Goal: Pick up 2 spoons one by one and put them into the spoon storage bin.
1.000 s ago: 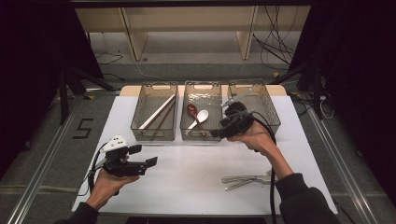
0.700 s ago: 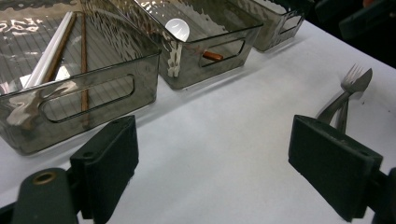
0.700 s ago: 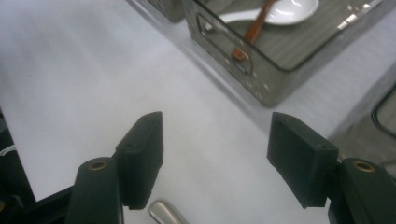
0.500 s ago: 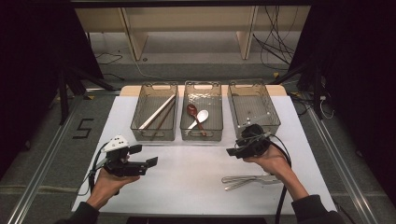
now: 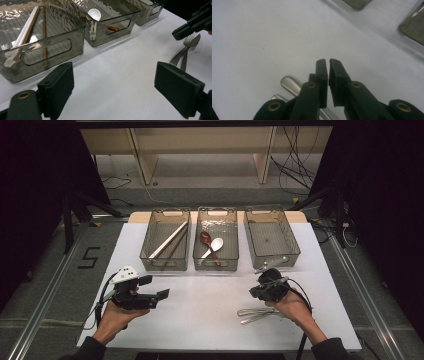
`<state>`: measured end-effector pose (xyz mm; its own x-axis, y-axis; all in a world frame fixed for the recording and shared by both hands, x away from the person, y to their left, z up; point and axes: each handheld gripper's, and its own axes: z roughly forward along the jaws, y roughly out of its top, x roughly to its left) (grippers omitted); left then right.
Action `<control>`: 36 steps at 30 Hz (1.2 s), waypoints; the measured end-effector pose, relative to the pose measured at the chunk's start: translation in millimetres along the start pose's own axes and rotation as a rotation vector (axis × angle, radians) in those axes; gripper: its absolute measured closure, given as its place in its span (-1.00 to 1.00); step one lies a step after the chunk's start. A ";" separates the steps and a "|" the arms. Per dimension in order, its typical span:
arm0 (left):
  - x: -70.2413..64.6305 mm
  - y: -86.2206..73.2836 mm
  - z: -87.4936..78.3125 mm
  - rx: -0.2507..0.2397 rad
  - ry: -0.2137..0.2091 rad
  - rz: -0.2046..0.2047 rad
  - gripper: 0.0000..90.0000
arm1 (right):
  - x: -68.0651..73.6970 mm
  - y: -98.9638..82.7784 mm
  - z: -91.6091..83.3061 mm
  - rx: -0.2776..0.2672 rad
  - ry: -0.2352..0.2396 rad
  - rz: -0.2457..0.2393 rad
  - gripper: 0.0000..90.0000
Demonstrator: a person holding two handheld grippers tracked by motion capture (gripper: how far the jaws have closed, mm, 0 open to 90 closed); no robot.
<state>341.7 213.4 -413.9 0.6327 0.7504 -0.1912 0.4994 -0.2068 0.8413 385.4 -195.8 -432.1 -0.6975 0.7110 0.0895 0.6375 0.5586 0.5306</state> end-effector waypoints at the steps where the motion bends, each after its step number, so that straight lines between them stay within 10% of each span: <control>1: -0.2 0.0 -0.1 0.001 0.000 0.001 -0.66 | 1.7 -0.8 2.4 0.011 -0.003 -0.002 0.97; 19: -0.5 -0.6 0.7 0.004 -0.002 0.001 -0.66 | 0.7 -12.5 10.5 0.078 0.001 -0.010 1.00; 27: -0.2 -0.6 0.6 0.009 -0.003 0.005 -0.66 | -2.9 -15.6 4.2 0.111 0.030 -0.038 0.29; 36: -0.3 -0.5 1.0 0.010 -0.004 0.003 -0.66 | -1.5 -16.3 -0.7 0.159 0.040 -0.107 0.07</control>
<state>341.9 212.6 -414.8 0.6370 0.7469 -0.1905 0.5032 -0.2157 0.8368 375.9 -206.3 -440.3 -0.7743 0.6284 0.0747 0.6007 0.6927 0.3991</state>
